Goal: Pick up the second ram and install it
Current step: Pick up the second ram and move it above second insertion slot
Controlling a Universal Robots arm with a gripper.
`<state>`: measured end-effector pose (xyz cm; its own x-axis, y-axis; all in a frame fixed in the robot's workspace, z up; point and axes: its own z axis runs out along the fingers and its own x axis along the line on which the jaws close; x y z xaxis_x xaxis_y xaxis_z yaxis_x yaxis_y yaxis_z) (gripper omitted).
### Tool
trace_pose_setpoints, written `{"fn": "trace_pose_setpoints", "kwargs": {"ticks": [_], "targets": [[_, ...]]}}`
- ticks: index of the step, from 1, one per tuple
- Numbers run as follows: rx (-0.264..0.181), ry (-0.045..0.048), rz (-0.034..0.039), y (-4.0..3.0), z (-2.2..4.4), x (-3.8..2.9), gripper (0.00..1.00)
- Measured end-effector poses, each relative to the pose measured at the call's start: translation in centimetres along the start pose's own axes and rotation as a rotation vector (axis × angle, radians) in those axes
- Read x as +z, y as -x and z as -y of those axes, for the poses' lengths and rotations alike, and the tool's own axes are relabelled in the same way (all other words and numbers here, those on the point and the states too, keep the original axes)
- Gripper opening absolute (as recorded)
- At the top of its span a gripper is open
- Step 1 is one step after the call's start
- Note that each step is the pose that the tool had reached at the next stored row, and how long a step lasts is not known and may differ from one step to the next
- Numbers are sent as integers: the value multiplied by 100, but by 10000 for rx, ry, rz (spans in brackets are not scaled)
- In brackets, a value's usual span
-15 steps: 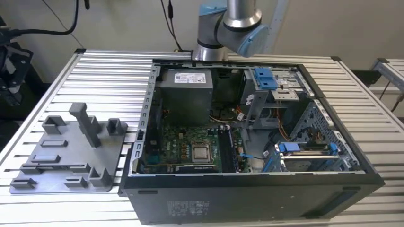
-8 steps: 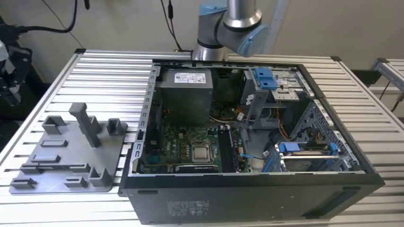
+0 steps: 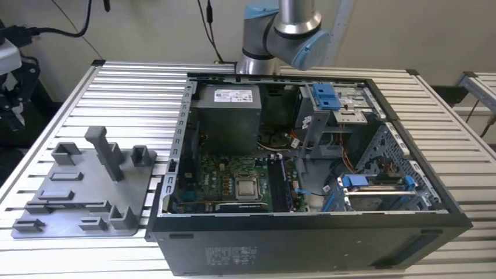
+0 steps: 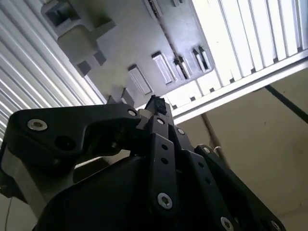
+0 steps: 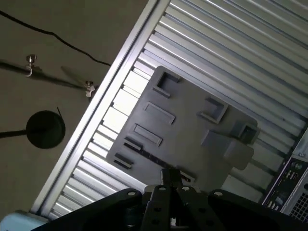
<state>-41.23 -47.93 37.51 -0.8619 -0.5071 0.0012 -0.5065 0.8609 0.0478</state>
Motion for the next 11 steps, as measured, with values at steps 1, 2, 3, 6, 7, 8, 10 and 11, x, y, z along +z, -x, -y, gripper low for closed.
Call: {"fn": "trace_pose_setpoints", "kwargs": {"ticks": [1, 2, 3, 6, 7, 8, 10, 11], "targets": [[-185, 0, -9, 0, 0, 1, 11], [-364, -1, -18, 0, 0, 1, 11], [-550, -1, -27, 0, 0, 1, 11], [-1089, -2, -53, 0, 0, 4, 11], [-1269, -2, -61, 0, 0, 4, 11], [-1449, -4, -69, 0, 1, 5, 11], [-1809, -7, -87, 0, 1, 6, 11], [-1987, -10, -95, 0, 1, 7, 11]]}}
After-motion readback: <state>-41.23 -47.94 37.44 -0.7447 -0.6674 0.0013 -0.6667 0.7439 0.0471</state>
